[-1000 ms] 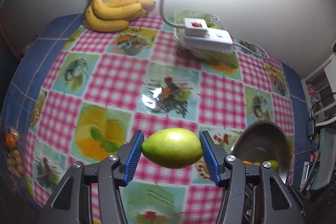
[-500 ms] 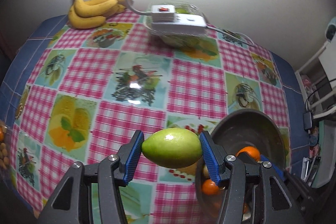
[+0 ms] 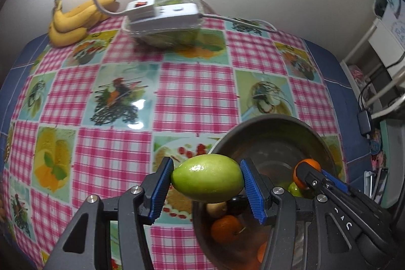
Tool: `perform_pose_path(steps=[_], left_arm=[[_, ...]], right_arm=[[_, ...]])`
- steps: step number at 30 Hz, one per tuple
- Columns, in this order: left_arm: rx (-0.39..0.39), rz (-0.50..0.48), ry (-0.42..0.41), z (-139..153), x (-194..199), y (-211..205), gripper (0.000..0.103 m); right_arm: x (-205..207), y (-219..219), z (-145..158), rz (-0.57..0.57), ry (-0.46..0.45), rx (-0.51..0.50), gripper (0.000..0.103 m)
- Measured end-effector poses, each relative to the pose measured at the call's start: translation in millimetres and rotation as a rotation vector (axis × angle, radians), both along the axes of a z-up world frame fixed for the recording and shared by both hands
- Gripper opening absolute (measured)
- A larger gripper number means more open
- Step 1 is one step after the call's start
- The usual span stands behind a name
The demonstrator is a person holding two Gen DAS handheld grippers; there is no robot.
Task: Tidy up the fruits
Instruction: 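Carry the tangerine and green mango over the steel bowl with both grippers, then lower the mango and tangerine into the bowl and open both grippers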
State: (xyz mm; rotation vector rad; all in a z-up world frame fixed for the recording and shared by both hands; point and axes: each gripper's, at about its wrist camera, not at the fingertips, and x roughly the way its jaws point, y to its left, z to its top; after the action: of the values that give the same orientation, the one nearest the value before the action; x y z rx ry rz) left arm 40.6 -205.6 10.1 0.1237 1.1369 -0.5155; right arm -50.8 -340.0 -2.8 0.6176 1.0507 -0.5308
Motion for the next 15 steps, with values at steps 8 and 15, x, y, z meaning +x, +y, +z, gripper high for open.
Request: perform_pose_path(steps=[8,15], left_arm=[[-0.015,-0.029,0.013,-6,-3,-10,0.058],[-0.028,-0.039,0.035,-14,-1,-13,0.058]], right_arm=[[1,-6,-2,0.001,-0.007,-0.040,0.038],[1,-8,-8,-0.004,-0.012,-0.043,0.038]])
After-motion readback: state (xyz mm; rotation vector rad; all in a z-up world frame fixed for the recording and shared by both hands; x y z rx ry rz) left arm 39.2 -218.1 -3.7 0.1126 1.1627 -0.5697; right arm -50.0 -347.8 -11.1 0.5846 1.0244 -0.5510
